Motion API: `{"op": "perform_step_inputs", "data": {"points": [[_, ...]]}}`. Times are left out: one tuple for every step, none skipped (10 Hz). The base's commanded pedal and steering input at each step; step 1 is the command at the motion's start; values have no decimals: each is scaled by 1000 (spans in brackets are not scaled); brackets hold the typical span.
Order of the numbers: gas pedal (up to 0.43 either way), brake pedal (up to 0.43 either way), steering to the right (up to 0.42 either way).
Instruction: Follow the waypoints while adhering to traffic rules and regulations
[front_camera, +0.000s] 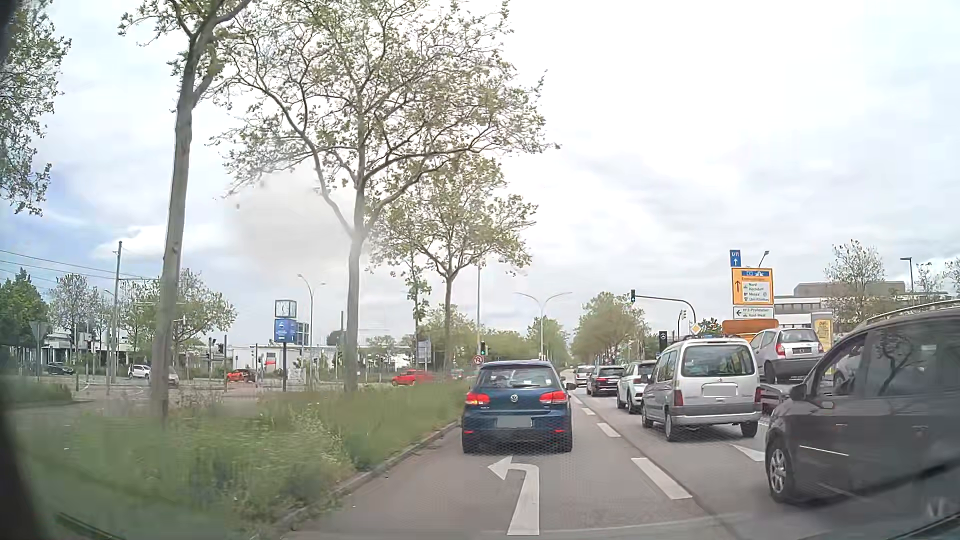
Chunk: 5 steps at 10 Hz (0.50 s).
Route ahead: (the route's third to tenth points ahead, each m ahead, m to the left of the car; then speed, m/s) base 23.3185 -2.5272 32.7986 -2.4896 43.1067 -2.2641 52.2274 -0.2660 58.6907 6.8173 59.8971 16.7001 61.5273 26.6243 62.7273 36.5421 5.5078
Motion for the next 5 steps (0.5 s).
{"op": "perform_step_inputs", "data": {"points": [[441,0,-4],[429,0,-4],[409,0,-4],[358,0,-4],[260,0,-3]]}}
